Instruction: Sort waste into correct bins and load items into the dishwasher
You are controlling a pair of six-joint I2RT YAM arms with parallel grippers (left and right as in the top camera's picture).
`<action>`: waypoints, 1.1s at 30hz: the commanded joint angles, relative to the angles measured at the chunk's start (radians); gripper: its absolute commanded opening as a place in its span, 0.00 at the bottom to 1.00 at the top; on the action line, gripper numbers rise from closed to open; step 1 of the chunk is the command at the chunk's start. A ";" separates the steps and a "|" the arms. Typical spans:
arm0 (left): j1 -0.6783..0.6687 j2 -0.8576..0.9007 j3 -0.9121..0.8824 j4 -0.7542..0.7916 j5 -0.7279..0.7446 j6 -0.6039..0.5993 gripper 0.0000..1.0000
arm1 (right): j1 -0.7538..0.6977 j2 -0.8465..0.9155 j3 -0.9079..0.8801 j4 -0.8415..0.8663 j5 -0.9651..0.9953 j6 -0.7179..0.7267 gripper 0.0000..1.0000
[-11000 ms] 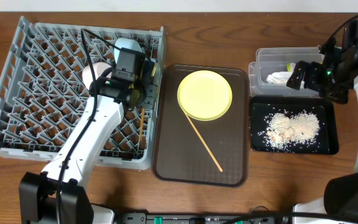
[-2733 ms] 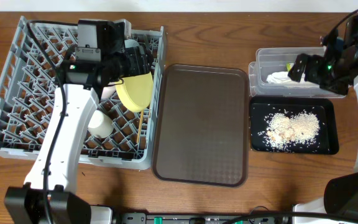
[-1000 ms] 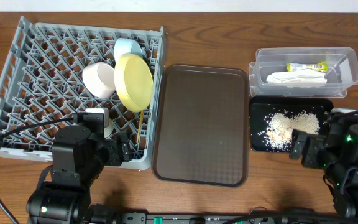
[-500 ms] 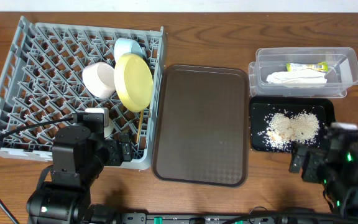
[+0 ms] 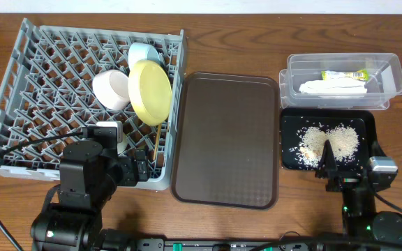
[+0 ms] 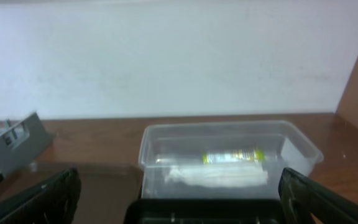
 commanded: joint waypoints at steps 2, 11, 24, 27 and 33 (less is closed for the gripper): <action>0.003 0.000 -0.001 0.001 -0.013 0.001 0.95 | 0.009 -0.048 -0.192 0.283 -0.025 -0.005 0.99; 0.003 0.000 -0.001 0.001 -0.013 0.001 0.96 | 0.009 -0.048 -0.360 0.493 -0.050 -0.063 0.99; 0.003 0.000 -0.001 0.001 -0.013 0.002 0.96 | 0.009 -0.024 -0.360 0.296 -0.134 -0.150 0.99; 0.003 0.000 -0.001 0.001 -0.013 0.001 0.96 | 0.009 -0.024 -0.360 0.296 -0.134 -0.150 0.99; 0.003 0.000 -0.001 0.001 -0.012 0.001 0.96 | 0.009 -0.024 -0.360 0.296 -0.134 -0.150 0.99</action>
